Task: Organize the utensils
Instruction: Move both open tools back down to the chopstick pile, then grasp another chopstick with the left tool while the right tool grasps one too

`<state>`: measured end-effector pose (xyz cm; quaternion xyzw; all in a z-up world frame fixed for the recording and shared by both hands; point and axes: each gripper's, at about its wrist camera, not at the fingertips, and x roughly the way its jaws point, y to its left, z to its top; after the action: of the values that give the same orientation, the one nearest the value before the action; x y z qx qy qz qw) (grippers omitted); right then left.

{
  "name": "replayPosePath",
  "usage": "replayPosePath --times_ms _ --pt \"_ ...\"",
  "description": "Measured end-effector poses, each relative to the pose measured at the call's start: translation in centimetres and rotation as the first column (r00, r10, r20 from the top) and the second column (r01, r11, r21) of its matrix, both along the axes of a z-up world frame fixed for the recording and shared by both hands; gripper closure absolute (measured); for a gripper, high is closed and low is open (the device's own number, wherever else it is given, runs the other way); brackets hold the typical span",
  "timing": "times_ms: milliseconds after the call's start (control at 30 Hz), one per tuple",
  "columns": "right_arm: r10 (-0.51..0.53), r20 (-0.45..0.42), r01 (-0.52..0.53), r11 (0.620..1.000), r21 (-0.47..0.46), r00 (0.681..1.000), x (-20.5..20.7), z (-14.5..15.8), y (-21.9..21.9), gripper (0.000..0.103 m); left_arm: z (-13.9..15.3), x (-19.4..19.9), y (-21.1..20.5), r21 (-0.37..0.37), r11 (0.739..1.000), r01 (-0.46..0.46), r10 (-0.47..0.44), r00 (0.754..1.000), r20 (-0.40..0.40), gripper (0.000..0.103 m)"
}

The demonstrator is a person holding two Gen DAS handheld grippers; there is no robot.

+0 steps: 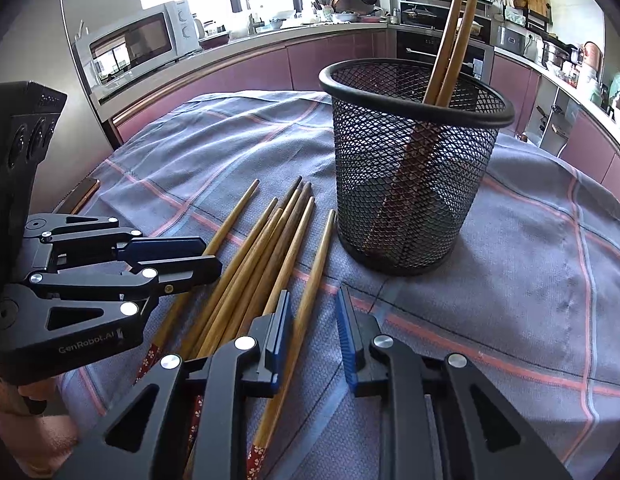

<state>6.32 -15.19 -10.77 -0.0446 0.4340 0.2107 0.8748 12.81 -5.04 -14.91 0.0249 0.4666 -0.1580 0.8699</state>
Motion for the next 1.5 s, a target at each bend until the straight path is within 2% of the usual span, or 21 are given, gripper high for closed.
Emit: replayPosePath --times_ms 100,367,667,1033,1500 --pt "-0.008 -0.012 0.008 1.000 0.023 1.000 0.2 0.0 -0.3 0.095 0.0 0.1 0.1 -0.004 1.000 -0.018 0.018 1.000 -0.001 0.088" --pt "-0.017 -0.033 0.020 0.997 0.069 0.999 0.3 0.0 -0.9 0.098 0.0 -0.1 0.6 -0.030 0.998 -0.056 0.056 0.998 -0.003 0.095" --pt "0.003 -0.017 -0.001 0.992 0.128 1.000 -0.5 1.3 -1.6 0.098 0.8 -0.9 1.6 -0.074 0.995 -0.060 0.060 0.998 0.005 0.095" --pt "0.034 0.066 -0.047 0.976 0.214 0.997 -2.1 4.8 -3.2 0.098 4.6 -2.7 2.9 -0.182 0.983 -0.001 0.014 0.998 0.068 0.095" --pt "-0.001 0.184 -0.052 0.958 0.283 0.983 -3.2 8.6 -5.1 0.098 10.8 -5.0 4.4 -0.314 0.945 0.095 -0.035 0.981 0.191 0.096"
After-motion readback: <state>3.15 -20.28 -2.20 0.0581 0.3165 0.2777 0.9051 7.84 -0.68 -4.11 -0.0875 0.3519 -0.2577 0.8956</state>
